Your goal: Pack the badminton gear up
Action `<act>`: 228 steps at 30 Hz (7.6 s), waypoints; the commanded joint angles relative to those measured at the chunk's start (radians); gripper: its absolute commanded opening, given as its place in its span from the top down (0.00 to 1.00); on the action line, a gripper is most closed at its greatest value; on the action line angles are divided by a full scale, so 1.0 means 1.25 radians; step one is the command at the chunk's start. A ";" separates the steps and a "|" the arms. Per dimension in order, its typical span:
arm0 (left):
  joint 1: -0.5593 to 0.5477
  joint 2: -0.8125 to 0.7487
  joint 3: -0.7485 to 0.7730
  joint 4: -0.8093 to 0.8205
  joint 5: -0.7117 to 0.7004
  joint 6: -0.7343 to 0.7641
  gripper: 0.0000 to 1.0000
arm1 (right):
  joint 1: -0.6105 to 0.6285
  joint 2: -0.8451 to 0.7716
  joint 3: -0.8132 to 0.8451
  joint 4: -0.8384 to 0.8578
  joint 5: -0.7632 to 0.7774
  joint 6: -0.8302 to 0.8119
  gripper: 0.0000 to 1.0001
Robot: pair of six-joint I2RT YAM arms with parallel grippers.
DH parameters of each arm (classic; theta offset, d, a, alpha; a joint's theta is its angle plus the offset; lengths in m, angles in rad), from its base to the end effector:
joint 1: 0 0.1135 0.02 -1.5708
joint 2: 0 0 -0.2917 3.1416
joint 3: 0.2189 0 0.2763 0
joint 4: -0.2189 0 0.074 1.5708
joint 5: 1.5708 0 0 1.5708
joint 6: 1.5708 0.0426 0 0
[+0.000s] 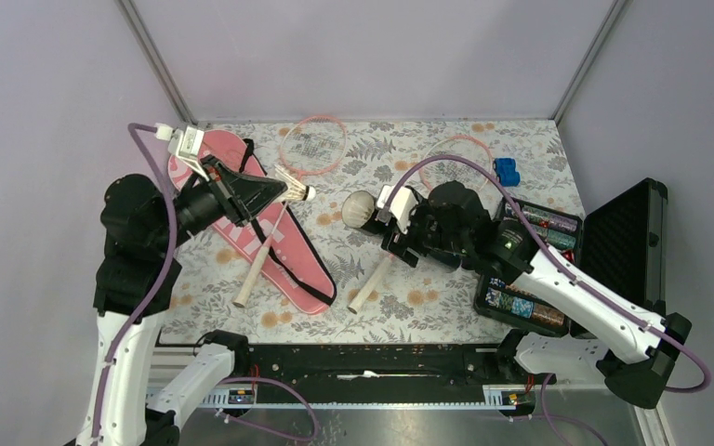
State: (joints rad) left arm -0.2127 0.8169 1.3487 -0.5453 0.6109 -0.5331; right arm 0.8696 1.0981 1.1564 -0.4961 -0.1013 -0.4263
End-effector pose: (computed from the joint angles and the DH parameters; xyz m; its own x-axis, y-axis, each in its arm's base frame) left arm 0.1231 -0.0516 0.5132 -0.3842 -0.3429 -0.8572 0.6251 0.5867 -0.5148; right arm 0.1634 0.2002 0.3995 0.0897 -0.5314 -0.8424 -0.8590 0.3867 -0.3355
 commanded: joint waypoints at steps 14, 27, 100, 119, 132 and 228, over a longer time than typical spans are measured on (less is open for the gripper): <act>-0.053 -0.054 -0.072 0.193 0.088 -0.163 1.00 | 0.103 0.061 0.123 0.064 0.102 -0.018 0.69; -0.135 -0.060 -0.161 0.240 0.008 -0.156 1.00 | 0.139 0.120 0.183 0.058 0.151 -0.001 0.70; -0.394 0.080 -0.050 0.007 -0.207 0.004 0.30 | 0.176 -0.077 0.015 0.209 0.117 -0.030 0.69; -0.394 -0.001 -0.004 -0.055 -0.479 0.053 0.20 | 0.176 -0.238 -0.134 0.179 0.317 0.202 0.70; -0.392 0.303 -0.055 0.038 -0.636 -0.003 0.30 | 0.176 -0.407 -0.133 0.157 0.399 0.280 0.69; -0.232 0.078 0.012 -0.055 -0.120 0.025 1.00 | 0.176 -0.162 -0.071 0.070 0.344 -0.146 0.67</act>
State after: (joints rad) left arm -0.4980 0.9497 1.3334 -0.6392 0.3759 -0.4870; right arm 1.0847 0.8864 1.0462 -0.4438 0.3458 -0.5571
